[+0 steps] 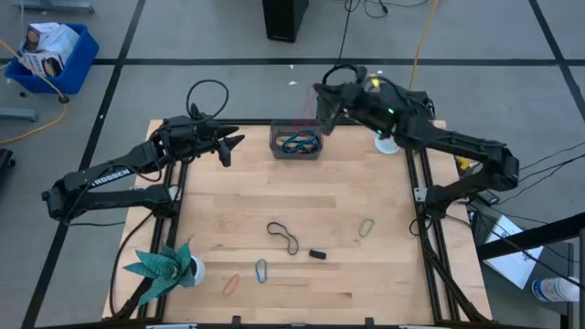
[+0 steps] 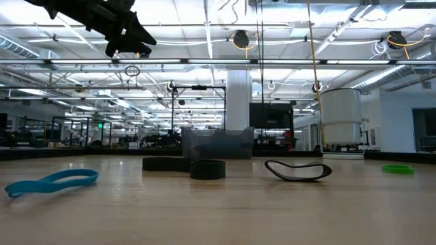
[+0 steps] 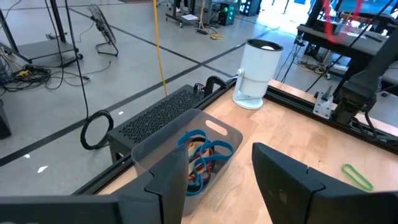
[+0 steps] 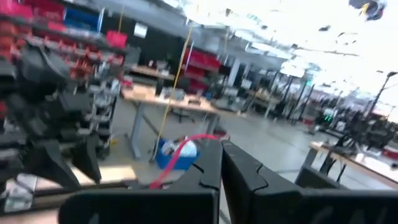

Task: Pick and place rubber bands into bin
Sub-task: Put the red rubber band into the black bin

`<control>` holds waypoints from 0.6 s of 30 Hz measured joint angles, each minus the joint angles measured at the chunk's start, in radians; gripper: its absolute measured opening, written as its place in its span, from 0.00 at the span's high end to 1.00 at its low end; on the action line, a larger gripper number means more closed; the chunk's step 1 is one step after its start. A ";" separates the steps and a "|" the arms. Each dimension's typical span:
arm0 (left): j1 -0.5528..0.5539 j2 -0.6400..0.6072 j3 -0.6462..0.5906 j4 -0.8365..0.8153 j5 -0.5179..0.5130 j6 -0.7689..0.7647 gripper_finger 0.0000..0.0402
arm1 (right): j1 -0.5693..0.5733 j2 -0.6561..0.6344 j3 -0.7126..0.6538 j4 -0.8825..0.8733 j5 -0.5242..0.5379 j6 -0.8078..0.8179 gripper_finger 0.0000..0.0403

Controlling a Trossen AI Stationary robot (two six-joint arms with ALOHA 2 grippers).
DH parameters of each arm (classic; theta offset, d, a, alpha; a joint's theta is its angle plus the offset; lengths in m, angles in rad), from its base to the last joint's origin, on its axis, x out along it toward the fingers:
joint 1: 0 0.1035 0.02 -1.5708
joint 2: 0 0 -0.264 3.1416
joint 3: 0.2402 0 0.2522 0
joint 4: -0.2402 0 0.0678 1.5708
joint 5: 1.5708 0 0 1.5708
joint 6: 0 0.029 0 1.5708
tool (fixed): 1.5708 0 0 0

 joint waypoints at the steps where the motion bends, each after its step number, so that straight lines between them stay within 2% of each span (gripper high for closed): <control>1: 0.000 0.000 0.000 0.000 0.000 0.001 0.54 | -0.014 0.024 0.020 -0.018 -0.024 0.001 1.00; 3: 0.000 0.000 0.000 0.000 0.000 0.005 0.54 | -0.039 0.071 0.046 -0.042 -0.057 0.026 1.00; 12: 0.000 0.000 0.000 -0.001 0.000 0.007 0.54 | -0.141 0.277 0.048 -0.122 -0.056 0.067 1.00; 18: 0.000 0.000 0.000 -0.007 0.000 0.008 0.54 | -0.163 0.411 0.048 -0.158 -0.058 0.082 1.00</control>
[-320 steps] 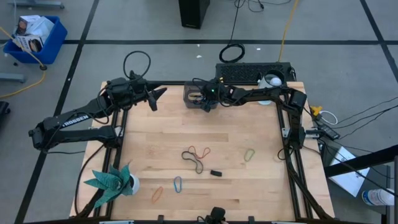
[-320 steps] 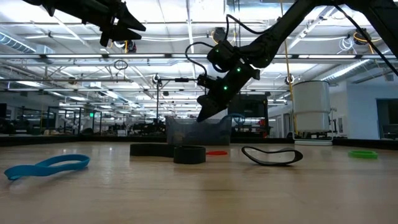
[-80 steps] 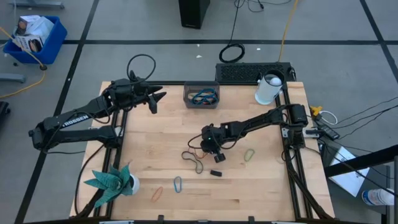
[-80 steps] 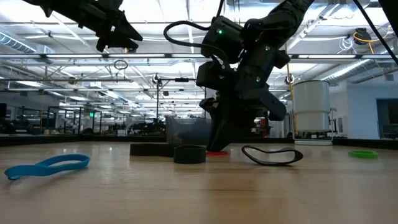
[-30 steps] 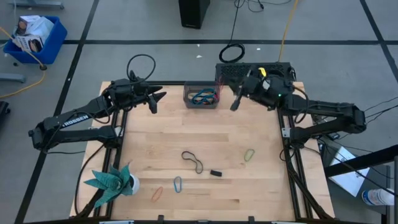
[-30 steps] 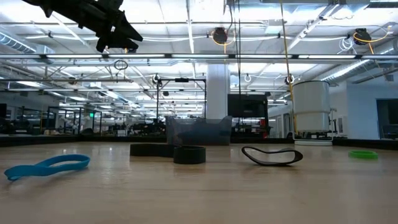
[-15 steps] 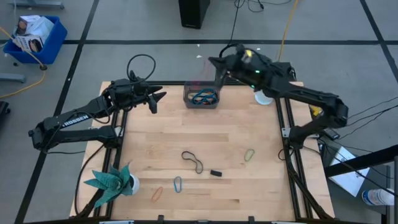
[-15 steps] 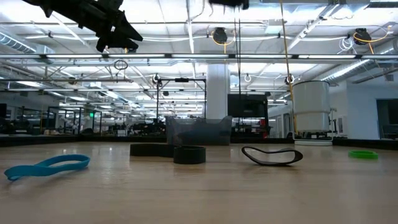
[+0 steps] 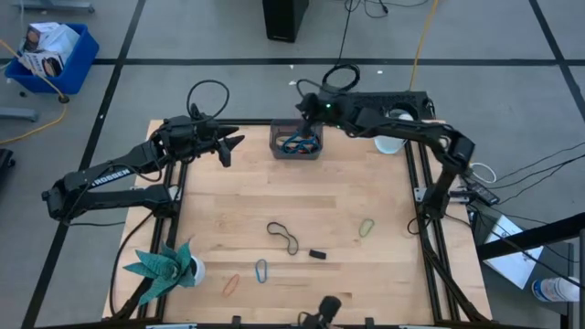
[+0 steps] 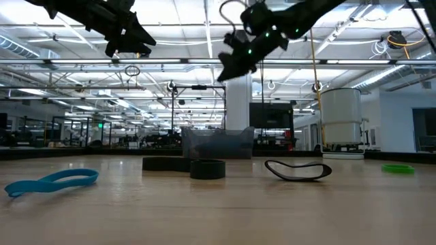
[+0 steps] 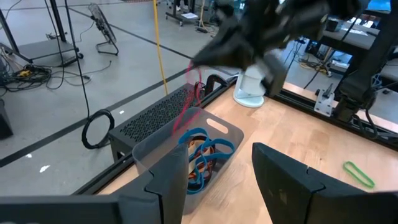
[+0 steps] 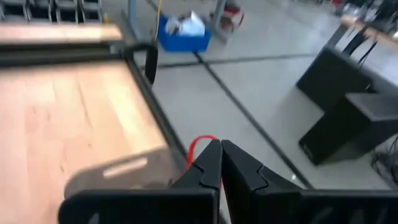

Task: Pick and place rubber bands into bin
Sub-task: Put the red rubber band into the black bin

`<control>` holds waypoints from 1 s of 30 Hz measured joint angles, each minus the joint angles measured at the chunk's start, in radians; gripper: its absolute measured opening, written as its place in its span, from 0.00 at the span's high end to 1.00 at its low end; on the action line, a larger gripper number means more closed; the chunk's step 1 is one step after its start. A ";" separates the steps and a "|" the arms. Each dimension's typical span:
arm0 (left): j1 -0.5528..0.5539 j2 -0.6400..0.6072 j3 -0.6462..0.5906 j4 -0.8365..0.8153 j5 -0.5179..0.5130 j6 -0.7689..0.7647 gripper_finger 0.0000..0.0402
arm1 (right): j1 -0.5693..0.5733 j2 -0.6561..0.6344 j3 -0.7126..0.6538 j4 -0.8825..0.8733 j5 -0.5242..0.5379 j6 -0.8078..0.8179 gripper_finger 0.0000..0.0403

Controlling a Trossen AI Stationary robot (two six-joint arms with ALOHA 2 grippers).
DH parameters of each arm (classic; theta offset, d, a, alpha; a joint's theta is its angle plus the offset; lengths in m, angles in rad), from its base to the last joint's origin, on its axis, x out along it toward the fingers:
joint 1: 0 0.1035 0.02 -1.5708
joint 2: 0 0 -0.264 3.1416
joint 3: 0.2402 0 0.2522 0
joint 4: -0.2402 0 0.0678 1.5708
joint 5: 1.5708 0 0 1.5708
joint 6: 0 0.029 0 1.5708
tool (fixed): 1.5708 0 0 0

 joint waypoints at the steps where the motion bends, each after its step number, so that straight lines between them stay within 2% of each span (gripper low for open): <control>1: 0.000 0.000 0.000 -0.001 0.000 0.000 0.54 | 0.000 0.017 0.000 -0.007 0.000 0.000 1.00; 9: 0.000 0.000 0.000 -0.011 0.000 0.000 0.54 | 0.001 0.120 0.000 -0.016 0.000 0.001 1.00; 17: 0.000 0.000 0.000 -0.025 0.000 0.000 0.54 | 0.002 0.197 0.000 -0.097 0.000 0.024 1.00; 25: 0.000 0.000 0.000 -0.029 0.000 0.000 0.54 | 0.004 0.212 -0.001 -0.146 0.000 0.015 0.99; 30: 0.000 0.000 0.000 -0.029 0.000 0.000 0.54 | 0.004 0.204 -0.001 -0.144 0.000 -0.004 0.93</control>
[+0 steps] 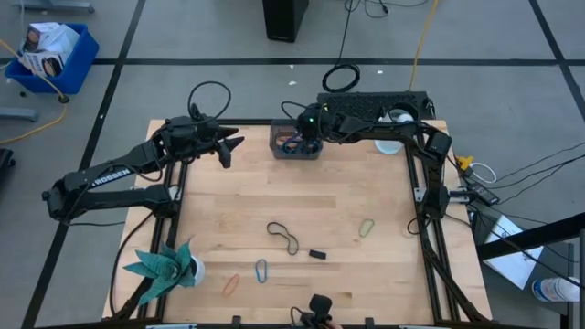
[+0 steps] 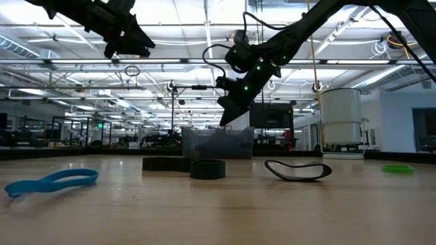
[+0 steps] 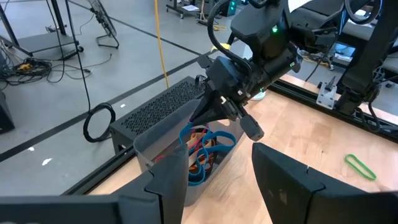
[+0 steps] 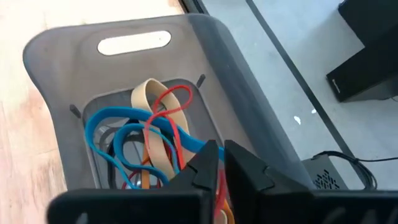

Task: Pick and place rubber bands into bin
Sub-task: Put the red rubber band into the black bin, then put the green rubber band into the black bin

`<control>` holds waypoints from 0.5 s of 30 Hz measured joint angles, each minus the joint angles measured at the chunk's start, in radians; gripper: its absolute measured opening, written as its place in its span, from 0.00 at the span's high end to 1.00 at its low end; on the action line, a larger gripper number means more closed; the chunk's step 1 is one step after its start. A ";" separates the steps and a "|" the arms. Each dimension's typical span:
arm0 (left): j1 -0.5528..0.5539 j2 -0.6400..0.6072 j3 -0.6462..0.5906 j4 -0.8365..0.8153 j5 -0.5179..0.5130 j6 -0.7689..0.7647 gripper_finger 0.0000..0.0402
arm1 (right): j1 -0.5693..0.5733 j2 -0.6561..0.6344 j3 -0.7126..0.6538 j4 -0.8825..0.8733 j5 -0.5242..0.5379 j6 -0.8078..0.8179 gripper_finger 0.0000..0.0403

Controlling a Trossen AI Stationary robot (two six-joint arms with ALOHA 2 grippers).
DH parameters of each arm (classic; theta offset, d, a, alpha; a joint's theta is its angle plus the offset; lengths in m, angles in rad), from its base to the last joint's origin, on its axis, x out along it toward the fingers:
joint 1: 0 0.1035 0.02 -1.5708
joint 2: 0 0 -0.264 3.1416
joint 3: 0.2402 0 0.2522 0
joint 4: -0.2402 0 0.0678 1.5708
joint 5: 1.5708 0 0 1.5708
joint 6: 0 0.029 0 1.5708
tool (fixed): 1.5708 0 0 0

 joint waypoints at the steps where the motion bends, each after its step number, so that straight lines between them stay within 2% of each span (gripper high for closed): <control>1: 0.000 0.000 0.000 0.000 0.000 0.000 0.54 | 0.000 0.000 0.000 -0.002 0.000 -0.003 0.91; 8: 0.000 0.000 0.000 0.000 0.000 0.000 0.54 | 0.013 -0.031 -0.001 -0.013 0.002 0.014 0.72; 12: 0.000 0.000 0.000 0.001 0.000 0.000 0.54 | 0.026 -0.134 -0.001 -0.037 0.002 0.041 0.65; 15: 0.000 0.000 0.000 0.001 0.000 0.000 0.54 | 0.041 -0.241 0.000 -0.126 -0.001 0.038 0.62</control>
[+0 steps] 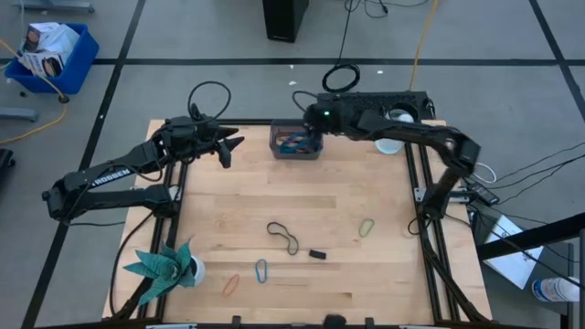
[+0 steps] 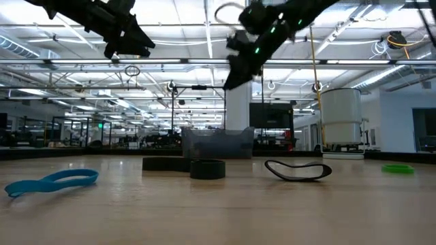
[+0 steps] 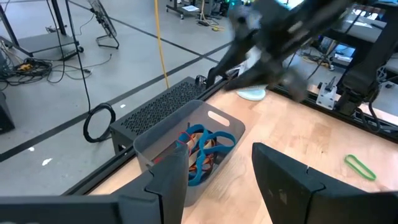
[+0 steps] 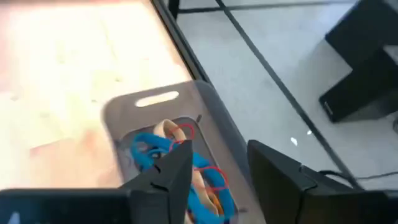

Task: Pick and place rubber bands into bin
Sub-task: Put the green rubber band into the black bin

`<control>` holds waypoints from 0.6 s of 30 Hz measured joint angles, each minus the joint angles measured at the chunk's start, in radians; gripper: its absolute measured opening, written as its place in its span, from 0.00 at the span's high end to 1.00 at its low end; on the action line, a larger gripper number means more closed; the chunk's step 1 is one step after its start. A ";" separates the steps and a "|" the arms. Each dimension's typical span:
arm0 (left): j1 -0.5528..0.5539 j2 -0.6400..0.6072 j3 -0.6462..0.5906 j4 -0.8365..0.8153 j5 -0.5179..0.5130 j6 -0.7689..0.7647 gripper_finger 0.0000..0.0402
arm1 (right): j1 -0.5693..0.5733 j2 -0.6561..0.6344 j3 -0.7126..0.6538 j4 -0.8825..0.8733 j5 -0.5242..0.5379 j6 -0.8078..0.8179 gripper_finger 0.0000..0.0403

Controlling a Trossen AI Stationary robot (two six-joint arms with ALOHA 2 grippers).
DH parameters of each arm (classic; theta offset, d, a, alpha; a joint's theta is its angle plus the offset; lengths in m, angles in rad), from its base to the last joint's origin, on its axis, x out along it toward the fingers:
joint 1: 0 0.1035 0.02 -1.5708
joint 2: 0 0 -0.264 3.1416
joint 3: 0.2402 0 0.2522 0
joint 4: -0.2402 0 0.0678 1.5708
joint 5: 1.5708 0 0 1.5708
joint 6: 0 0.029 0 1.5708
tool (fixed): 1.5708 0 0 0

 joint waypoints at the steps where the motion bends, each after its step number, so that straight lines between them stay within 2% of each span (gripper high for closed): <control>1: 0.000 0.000 0.000 0.000 0.000 0.000 0.54 | 0.007 -0.039 0.000 -0.045 -0.020 -0.026 0.62; 6: 0.000 0.000 0.000 0.000 0.000 0.000 0.54 | 0.046 -0.236 -0.001 -0.307 -0.227 -0.103 0.60; 10: 0.000 0.000 0.000 0.000 0.000 0.000 0.54 | 0.087 -0.382 -0.048 -0.411 -0.342 -0.056 0.60; 12: 0.000 0.000 0.000 0.000 0.000 0.000 0.54 | 0.117 -0.462 -0.089 -0.452 -0.387 -0.097 0.61; 14: 0.000 0.000 0.000 0.000 0.000 0.000 0.54 | 0.166 -0.537 -0.135 -0.475 -0.364 -0.126 0.61; 18: 0.000 0.000 0.000 0.001 0.000 0.000 0.54 | 0.292 -0.657 -0.243 -0.524 -0.223 -0.129 0.63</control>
